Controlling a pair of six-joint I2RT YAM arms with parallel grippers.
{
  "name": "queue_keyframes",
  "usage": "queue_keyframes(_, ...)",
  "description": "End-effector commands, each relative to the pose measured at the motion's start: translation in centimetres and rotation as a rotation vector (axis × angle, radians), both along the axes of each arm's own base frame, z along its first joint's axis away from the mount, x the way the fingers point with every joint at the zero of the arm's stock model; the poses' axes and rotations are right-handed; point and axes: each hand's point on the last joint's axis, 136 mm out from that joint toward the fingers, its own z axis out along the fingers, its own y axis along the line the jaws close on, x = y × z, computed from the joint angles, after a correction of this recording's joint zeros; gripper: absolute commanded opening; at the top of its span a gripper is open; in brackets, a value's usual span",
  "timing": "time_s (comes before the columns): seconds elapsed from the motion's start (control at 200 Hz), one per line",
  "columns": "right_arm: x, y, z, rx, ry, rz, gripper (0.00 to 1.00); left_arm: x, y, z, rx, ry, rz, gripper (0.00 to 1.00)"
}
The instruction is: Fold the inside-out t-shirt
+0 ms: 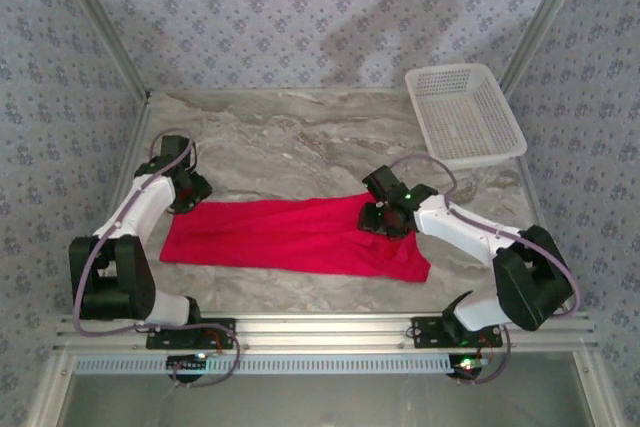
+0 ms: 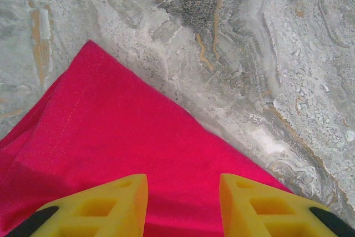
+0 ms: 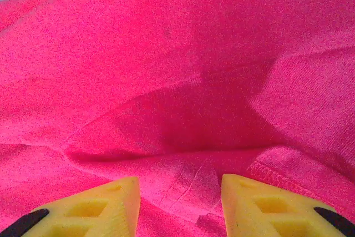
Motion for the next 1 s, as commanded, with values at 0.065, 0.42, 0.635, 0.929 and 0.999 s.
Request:
queue_keyframes(0.065,-0.3,-0.5,-1.4,-0.060,0.033,-0.066,0.46,0.3,-0.2,0.0,-0.012,-0.007,0.000,0.38)
queue_keyframes(0.42,-0.8,-1.5,-1.7,-0.112,0.038,-0.075,0.51,0.5,-0.3,-0.3,-0.013,-0.001,-0.004,0.38)
queue_keyframes(0.635,0.0,0.0,-1.1,-0.063,0.001,-0.078,0.07,0.5,-0.2,-0.3,-0.006,0.000,-0.008,0.38)
queue_keyframes(0.929,-3.6,2.2,1.6,-0.006,-0.066,-0.102,0.00,0.5,-0.6,-0.9,-0.023,0.000,-0.008,0.38)
queue_keyframes(0.999,-5.1,1.6,1.0,-0.038,-0.064,-0.135,0.00,0.5,-0.7,-0.7,-0.023,-0.001,-0.014,0.38)
